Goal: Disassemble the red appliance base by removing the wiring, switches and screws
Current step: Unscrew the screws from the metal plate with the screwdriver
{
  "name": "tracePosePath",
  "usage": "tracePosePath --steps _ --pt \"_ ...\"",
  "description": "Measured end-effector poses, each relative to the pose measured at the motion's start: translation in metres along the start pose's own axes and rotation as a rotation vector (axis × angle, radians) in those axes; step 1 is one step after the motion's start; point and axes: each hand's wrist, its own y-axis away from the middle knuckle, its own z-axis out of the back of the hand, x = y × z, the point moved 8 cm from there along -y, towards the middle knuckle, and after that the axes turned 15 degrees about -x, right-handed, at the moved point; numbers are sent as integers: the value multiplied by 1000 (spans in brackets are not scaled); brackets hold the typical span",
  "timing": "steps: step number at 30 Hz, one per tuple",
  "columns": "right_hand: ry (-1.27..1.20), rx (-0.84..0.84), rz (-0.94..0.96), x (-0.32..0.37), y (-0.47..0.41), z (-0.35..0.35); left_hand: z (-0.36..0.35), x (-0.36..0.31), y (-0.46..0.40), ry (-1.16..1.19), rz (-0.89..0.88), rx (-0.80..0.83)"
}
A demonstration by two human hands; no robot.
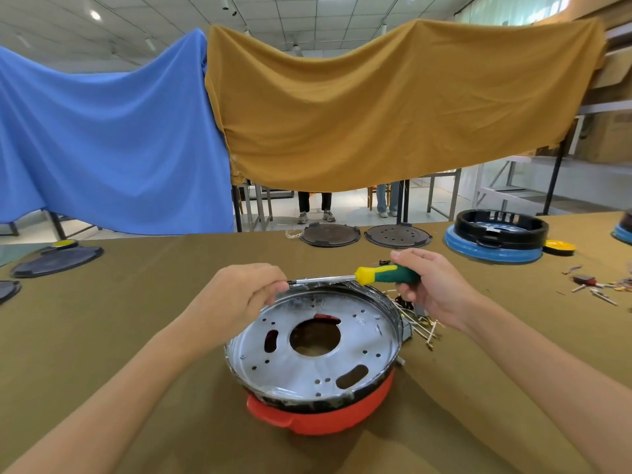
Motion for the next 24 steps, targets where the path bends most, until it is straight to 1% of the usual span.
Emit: tracePosePath --steps 4,6,7,8,10,11,13,15,17,19,21,24 --pt "7 -48 44 -3 4 1 0 -2 3 -22 -30 -53" --pt "-24 -133 43 -6 2 10 -1 -6 6 -52 -59 -74" --pt "-42 -182 29 -7 1 18 3 -5 6 -50 -46 -94" --pt "-56 -219 7 -9 0 26 7 0 5 -29 -3 -115" --pt "-108 -230 -73 -15 -1 35 14 18 7 92 187 -124" --pt "-161 -214 -133 -19 1 35 13 27 9 198 308 -99" --pt "-293 -179 -274 -29 5 27 2 32 15 482 519 -22" --pt "-395 -154 -377 -34 13 14 -15 26 20 745 687 59" --pt "-484 -142 -417 -34 18 3 -27 21 23 908 808 125" --pt "-548 -102 -422 -30 22 -4 -35 17 26 979 869 190" --pt "-575 8 -408 -23 28 -12 -39 15 28 995 906 226" --pt "-463 137 -363 -13 36 -18 -43 17 30 994 1015 187"
